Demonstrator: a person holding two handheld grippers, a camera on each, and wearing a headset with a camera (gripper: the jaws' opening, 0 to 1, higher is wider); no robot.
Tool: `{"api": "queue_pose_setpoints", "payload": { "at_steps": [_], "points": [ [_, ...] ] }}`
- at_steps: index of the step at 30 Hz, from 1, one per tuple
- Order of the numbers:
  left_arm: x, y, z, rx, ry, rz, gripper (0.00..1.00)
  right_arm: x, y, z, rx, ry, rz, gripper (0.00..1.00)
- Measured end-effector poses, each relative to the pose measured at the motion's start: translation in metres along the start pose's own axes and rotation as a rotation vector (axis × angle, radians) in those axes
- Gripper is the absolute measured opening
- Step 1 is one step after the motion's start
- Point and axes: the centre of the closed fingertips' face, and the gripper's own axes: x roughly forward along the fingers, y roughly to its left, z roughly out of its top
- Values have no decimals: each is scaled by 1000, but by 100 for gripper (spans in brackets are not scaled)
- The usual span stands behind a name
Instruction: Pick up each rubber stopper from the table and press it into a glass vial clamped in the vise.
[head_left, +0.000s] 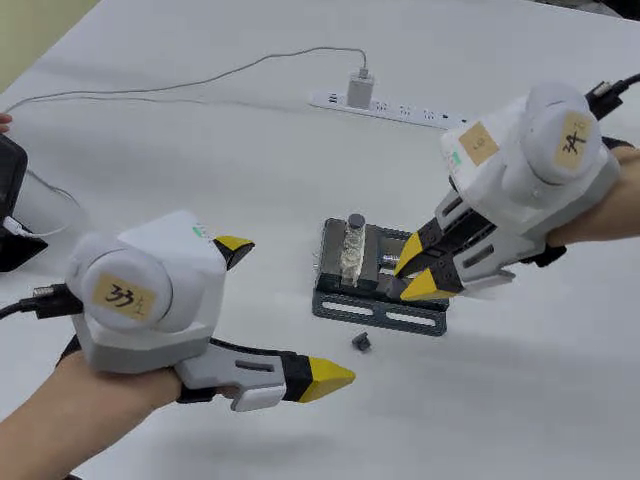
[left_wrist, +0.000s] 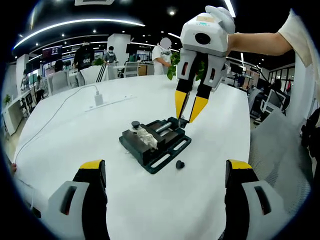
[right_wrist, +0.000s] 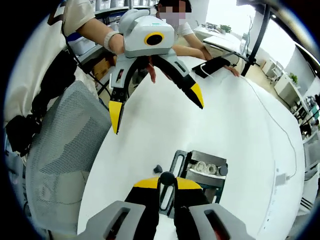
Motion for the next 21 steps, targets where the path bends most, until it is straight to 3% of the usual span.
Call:
{"api": "queue_pose_setpoints", "payload": {
  "at_steps": [4, 10, 14, 16, 21],
  "points": [
    [0, 0, -1, -2, 4, 2, 99, 0, -15, -6, -56, 61, 3, 4],
    [1, 2, -4, -7, 11, 4, 99, 1, -35, -9, -140, 110, 0, 4],
    [2, 5, -6, -11, 22, 9, 99, 0, -48, -13, -316, 176, -2, 4],
    [2, 6, -6, -11, 23, 11, 99, 4, -52, -15, -359, 181, 12, 4],
    [3, 8, -2, -18, 15, 18, 99, 6, -63, -13, -390, 181, 19, 4]
  ]
}}
